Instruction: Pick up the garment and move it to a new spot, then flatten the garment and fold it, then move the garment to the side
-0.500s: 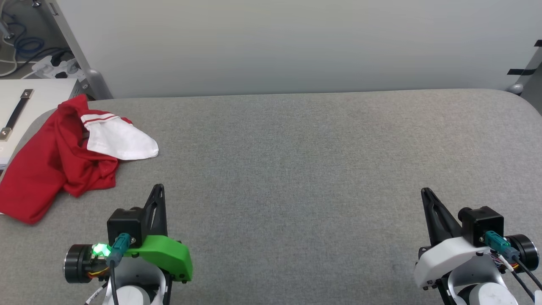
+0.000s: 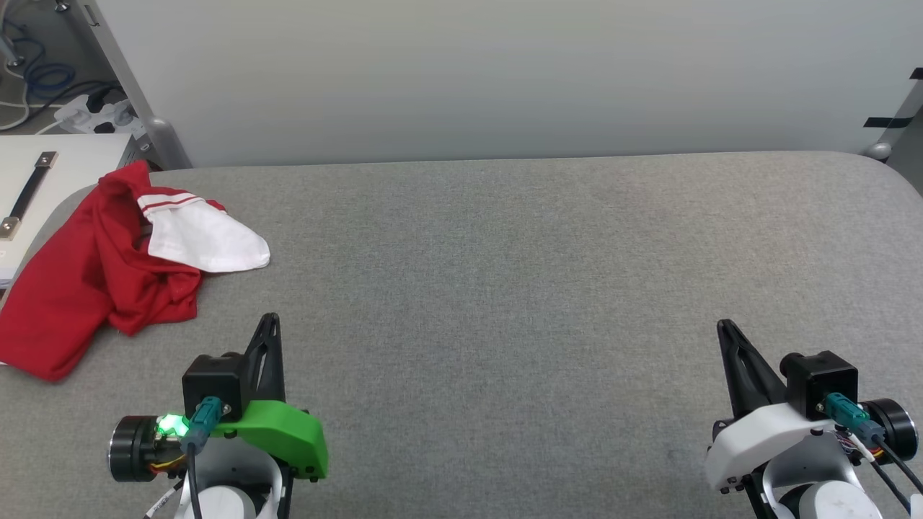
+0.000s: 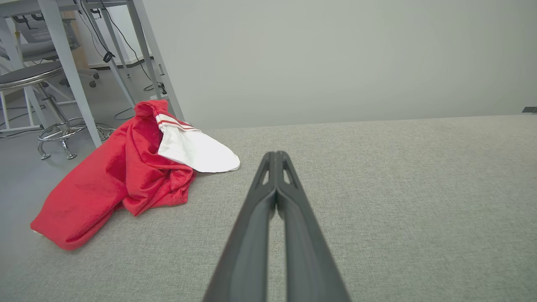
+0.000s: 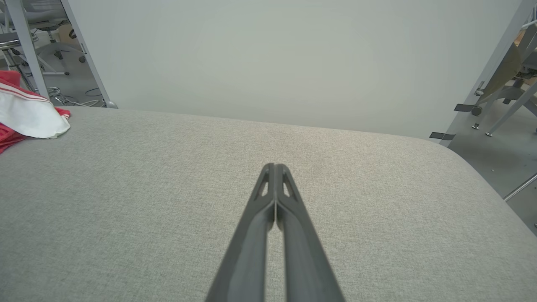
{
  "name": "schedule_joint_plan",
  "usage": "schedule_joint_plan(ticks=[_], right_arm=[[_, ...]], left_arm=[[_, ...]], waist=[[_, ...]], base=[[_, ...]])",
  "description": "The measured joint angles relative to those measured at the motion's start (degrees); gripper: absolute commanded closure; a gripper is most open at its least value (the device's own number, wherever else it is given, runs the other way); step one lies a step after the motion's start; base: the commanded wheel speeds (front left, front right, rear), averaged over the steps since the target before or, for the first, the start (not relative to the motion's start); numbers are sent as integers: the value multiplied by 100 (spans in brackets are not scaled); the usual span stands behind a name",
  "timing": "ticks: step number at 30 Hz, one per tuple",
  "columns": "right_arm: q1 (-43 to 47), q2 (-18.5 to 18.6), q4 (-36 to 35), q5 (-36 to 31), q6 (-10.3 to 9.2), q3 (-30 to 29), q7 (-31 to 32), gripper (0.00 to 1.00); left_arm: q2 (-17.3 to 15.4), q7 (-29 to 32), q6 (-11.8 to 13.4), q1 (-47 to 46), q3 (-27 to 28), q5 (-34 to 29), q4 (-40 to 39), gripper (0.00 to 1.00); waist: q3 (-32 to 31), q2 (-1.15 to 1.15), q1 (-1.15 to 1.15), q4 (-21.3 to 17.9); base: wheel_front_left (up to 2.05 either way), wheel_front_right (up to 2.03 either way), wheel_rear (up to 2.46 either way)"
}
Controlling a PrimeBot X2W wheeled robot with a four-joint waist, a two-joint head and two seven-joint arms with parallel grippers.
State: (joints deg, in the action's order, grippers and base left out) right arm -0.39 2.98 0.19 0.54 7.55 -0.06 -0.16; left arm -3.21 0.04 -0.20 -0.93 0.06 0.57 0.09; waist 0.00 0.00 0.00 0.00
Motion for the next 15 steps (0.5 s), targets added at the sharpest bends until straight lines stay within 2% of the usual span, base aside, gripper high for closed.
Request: schedule_joint_plan(ticks=[5, 6, 15], right_arm=[[0, 0, 0, 0, 0, 2, 0, 100], [-1, 0, 1, 2, 1, 1, 0, 0], [-1, 1, 10, 23, 1, -1, -9, 0]], left_arm=[[0, 0, 1, 0, -1, 0, 0, 100], [-1, 0, 0, -2, 0, 1, 1, 0], [-2, -8, 0, -4, 5, 23, 12, 0]], waist=[[0, 0, 0, 0], [0, 0, 0, 0], [4, 0, 0, -1]], base=[[0, 0, 0], [0, 0, 0], [0, 0, 0]])
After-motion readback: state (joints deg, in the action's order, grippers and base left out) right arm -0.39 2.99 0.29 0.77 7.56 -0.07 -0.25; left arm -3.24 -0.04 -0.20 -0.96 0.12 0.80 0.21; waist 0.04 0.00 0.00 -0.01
